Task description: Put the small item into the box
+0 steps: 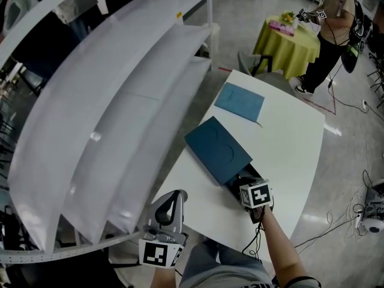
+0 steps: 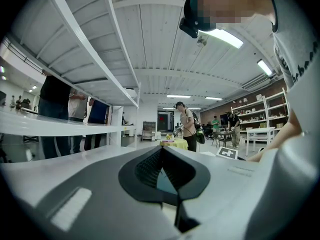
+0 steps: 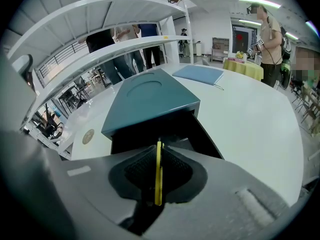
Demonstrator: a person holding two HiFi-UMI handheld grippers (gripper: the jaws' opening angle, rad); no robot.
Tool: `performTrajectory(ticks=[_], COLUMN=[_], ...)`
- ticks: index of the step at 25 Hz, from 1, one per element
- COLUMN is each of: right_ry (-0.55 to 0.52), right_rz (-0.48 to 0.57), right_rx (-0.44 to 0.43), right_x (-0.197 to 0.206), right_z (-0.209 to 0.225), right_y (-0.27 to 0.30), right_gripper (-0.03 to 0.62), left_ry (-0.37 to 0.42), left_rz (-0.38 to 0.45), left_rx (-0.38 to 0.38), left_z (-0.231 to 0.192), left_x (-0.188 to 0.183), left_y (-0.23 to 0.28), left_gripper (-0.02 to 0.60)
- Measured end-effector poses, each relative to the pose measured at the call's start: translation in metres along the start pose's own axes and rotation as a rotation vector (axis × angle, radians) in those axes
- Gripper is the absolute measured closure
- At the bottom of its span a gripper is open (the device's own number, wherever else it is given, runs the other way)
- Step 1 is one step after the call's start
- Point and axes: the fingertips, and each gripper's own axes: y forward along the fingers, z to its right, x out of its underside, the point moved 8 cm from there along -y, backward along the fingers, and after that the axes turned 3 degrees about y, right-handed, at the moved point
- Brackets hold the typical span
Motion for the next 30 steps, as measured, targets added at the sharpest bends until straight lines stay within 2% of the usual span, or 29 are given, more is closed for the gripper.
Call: performTrajectory(ticks=[17,18,20,30], right_ry=[0.078,0.083,0.091,0.051], right_rz=[0.086,0.1,0.14,0.318], right_rx=[-0.012,-0.016,-0.029,-0.021], right_x=[0.004,0.005,0.004,0.004], right_z=[-0.003,-0.003,-0.006,-0.023], right_y=[-0.019,-0.021,-0.027,-0.066], right_gripper=[0.545,0.546,0.592,0.592], left_ry=[0.01,0.012,0.013,0.014], left_rz=[0.015,0.016,0.02,0.034], left_rx=[0.061,0.064,0.072,0.117], left_z=[0.005,0.005,0.005,0.007], left_x=[-0.005,-0.005,-0.006,-0.008], left_y=[0.002,0.002,0.001,0.0], left_gripper=[0.565,0.565,0.565,0.565])
